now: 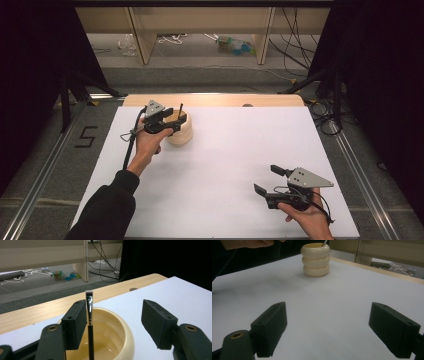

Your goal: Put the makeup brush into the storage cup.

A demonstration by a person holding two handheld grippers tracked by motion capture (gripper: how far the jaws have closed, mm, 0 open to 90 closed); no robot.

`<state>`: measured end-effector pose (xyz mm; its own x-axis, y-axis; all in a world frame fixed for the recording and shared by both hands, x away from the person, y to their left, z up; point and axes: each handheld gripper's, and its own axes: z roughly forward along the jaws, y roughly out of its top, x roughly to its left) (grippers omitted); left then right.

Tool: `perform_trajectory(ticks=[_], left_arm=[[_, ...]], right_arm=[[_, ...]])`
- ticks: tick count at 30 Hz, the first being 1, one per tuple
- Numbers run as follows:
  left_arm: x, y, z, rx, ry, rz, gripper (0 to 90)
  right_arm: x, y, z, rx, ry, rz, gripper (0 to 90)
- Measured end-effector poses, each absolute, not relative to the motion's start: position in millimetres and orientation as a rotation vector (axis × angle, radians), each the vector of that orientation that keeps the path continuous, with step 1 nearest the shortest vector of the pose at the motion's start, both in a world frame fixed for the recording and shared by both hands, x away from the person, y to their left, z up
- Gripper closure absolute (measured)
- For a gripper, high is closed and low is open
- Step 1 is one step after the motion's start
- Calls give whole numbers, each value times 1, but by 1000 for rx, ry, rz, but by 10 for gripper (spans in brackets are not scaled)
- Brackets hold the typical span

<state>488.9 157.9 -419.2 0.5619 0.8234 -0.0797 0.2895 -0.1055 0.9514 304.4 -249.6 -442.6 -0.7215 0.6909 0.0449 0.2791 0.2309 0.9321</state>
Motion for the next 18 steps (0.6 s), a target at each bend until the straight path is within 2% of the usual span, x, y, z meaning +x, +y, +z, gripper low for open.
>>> perform_trajectory(ticks=[18], left_arm=[[458,156,-413,1676,876,526,219]], right_arm=[[306,-249,-444,884,2117,1515,162]])
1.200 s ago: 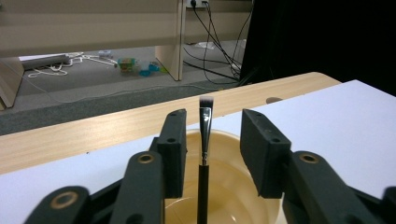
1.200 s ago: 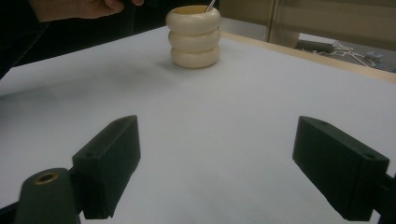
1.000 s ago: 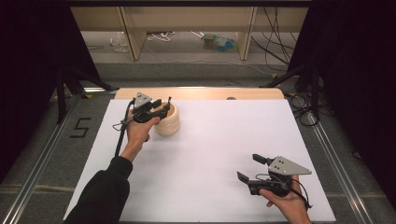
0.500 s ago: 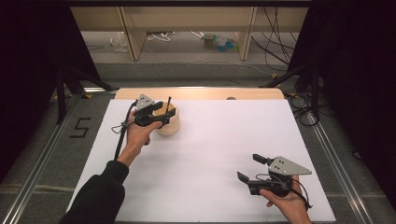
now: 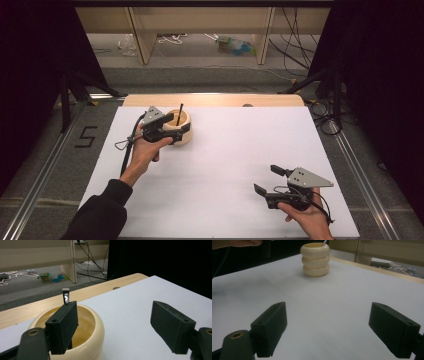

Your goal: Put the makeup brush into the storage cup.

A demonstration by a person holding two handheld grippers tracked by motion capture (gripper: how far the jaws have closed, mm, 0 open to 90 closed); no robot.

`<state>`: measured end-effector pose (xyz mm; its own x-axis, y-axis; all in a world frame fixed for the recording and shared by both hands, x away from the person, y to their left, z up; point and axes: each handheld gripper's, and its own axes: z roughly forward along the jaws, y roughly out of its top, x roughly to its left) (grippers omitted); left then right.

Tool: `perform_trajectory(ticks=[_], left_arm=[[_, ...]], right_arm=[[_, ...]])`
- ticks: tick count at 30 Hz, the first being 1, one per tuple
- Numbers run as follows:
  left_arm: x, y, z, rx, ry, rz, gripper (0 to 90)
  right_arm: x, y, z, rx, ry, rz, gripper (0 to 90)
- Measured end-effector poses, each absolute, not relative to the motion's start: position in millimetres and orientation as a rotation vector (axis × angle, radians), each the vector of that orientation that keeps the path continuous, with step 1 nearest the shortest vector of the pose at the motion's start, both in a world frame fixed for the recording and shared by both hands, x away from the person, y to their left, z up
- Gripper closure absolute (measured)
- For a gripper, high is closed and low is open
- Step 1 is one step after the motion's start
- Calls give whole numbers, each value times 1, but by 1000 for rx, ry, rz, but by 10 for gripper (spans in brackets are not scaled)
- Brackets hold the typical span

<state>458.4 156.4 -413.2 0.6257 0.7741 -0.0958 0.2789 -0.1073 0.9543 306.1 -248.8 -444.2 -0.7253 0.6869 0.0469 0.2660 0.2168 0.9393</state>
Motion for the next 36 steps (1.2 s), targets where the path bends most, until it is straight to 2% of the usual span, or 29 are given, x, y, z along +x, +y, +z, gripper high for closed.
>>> perform_trajectory(ticks=[11,26,36], left_arm=[[447,160,-413,1660,870,509,172],[422,161,-410,1645,818,513,164],[418,165,-413,1654,813,523,164]], right_arm=[[304,-249,-442,897,2131,1500,162],[305,-250,-443,884,2120,1492,162],[304,-249,-443,897,2120,1496,162]])
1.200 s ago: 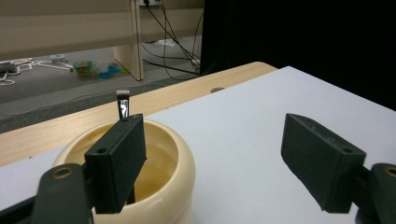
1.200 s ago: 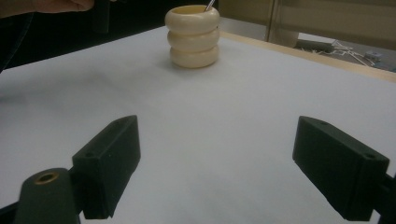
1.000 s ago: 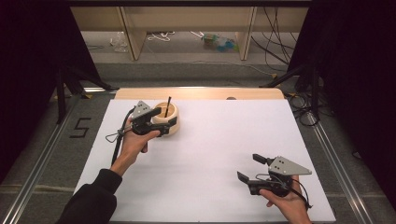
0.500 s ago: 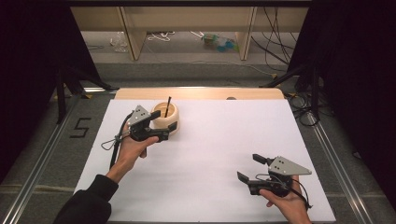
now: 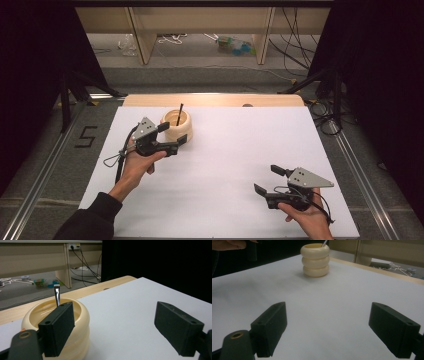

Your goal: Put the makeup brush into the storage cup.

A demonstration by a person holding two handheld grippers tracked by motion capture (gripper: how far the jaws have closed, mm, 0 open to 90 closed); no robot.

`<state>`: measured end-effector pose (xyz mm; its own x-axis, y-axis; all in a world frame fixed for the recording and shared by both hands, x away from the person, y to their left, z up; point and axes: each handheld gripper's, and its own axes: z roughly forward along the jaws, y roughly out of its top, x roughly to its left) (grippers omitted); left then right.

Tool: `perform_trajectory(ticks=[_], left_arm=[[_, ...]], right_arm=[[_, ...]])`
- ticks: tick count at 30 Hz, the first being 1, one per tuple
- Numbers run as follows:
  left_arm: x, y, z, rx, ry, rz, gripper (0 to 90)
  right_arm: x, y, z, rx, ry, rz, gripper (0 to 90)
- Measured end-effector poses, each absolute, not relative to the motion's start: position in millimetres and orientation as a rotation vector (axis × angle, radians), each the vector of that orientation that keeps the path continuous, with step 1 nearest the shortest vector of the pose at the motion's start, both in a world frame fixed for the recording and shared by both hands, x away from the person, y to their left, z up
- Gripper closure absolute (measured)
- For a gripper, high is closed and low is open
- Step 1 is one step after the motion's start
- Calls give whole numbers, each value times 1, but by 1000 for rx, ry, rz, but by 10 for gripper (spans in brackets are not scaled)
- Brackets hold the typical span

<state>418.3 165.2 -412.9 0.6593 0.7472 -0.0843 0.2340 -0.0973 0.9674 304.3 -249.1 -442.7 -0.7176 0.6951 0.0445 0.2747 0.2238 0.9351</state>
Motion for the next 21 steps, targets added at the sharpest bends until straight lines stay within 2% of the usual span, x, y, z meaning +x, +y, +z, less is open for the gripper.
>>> perform_trajectory(ticks=[21], left_arm=[[399,169,-417,1666,786,517,164]], right_arm=[[304,-249,-443,896,2124,1497,162]])
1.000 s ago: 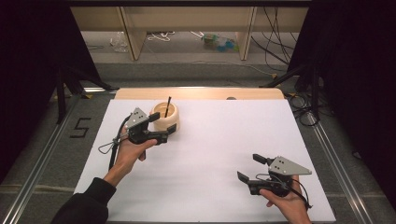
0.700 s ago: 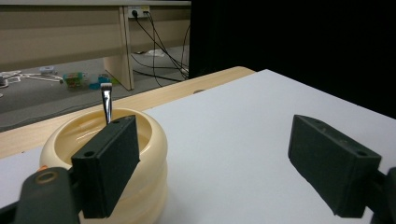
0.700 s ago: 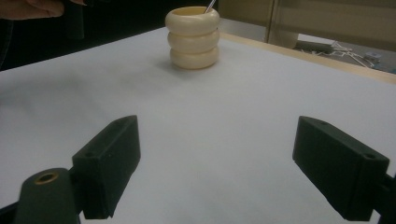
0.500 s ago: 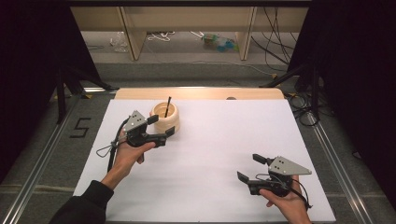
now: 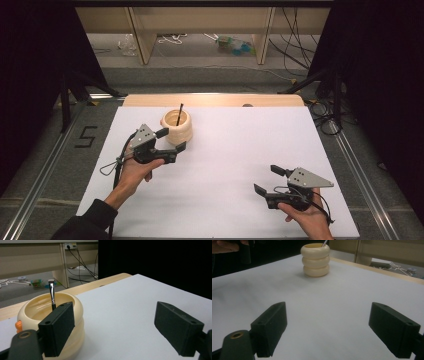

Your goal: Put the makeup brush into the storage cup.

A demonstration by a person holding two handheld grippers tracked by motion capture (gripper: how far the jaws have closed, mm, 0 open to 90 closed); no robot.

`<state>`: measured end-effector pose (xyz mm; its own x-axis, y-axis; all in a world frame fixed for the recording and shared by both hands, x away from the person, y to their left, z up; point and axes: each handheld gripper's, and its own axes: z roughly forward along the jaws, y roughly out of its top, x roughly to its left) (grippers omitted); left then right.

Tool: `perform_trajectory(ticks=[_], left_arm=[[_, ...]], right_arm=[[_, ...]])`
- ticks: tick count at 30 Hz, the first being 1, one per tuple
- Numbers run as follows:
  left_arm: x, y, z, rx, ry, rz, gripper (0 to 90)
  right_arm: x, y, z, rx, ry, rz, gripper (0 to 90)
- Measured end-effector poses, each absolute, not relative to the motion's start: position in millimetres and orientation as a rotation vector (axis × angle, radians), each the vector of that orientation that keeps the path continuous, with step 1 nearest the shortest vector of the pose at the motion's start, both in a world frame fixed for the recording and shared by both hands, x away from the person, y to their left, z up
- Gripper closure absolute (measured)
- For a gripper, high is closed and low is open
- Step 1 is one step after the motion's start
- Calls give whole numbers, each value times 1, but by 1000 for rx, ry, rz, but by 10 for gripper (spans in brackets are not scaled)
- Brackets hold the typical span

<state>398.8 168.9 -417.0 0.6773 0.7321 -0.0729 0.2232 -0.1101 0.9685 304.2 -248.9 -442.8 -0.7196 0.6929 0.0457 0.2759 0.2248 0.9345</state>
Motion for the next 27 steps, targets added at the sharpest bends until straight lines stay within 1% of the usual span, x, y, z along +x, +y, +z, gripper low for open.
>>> perform_trajectory(ticks=[11,27], left_arm=[[390,176,-420,1675,777,526,164],[376,188,-426,1651,784,506,164]], right_arm=[[304,-249,-443,899,2128,1500,162],[305,-248,-443,867,2104,1516,160]])
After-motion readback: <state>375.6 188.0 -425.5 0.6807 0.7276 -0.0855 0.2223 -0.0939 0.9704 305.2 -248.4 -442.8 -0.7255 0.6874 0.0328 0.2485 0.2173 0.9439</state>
